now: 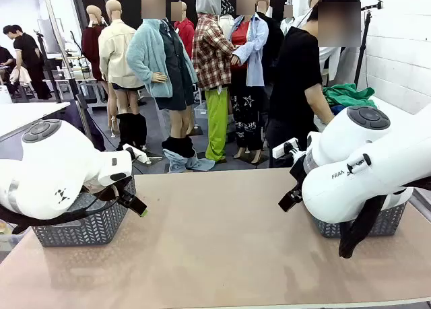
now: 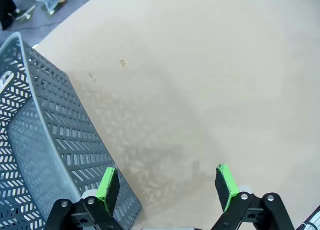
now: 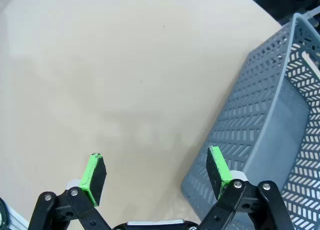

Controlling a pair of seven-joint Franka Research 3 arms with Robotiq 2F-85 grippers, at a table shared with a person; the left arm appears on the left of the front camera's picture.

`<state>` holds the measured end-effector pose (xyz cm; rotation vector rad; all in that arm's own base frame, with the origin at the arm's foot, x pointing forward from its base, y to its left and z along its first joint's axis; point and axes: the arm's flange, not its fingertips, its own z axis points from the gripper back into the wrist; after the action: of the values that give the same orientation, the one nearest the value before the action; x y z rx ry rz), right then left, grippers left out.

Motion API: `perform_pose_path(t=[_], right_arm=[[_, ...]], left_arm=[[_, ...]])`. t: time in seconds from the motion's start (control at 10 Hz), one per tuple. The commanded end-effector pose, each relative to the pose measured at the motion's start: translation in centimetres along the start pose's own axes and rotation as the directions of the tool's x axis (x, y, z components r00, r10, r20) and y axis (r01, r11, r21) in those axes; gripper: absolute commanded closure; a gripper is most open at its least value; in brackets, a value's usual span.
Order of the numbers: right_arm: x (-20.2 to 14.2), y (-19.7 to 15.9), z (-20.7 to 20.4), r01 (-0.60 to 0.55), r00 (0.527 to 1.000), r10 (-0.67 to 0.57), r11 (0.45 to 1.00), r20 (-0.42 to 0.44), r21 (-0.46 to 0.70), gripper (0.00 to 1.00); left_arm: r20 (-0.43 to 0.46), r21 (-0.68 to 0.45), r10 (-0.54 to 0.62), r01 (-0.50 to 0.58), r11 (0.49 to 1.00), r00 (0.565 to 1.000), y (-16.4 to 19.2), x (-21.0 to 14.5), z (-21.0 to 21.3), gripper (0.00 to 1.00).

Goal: Sort the tops and bottoms.
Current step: Lift clothes from the center of the table with your left hand.

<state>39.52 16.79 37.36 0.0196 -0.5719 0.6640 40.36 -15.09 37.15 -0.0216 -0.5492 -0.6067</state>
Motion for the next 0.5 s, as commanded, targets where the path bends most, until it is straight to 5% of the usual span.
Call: perform_pose_path(t=[0.0, 0.4], right_arm=[[0.00, 0.00, 0.00, 0.000, 1.000, 0.000, 1.000, 0.000, 0.000, 0.00], [0.00, 0.00, 0.00, 0.000, 1.000, 0.000, 1.000, 0.000, 0.000, 0.00]], left_arm=[[0.000, 0.000, 0.000, 0.000, 1.000, 1.000, 0.00, 0.00, 0.00, 0.00], [0.000, 0.000, 0.000, 0.000, 1.000, 1.000, 0.00, 0.00, 0.00, 0.00]])
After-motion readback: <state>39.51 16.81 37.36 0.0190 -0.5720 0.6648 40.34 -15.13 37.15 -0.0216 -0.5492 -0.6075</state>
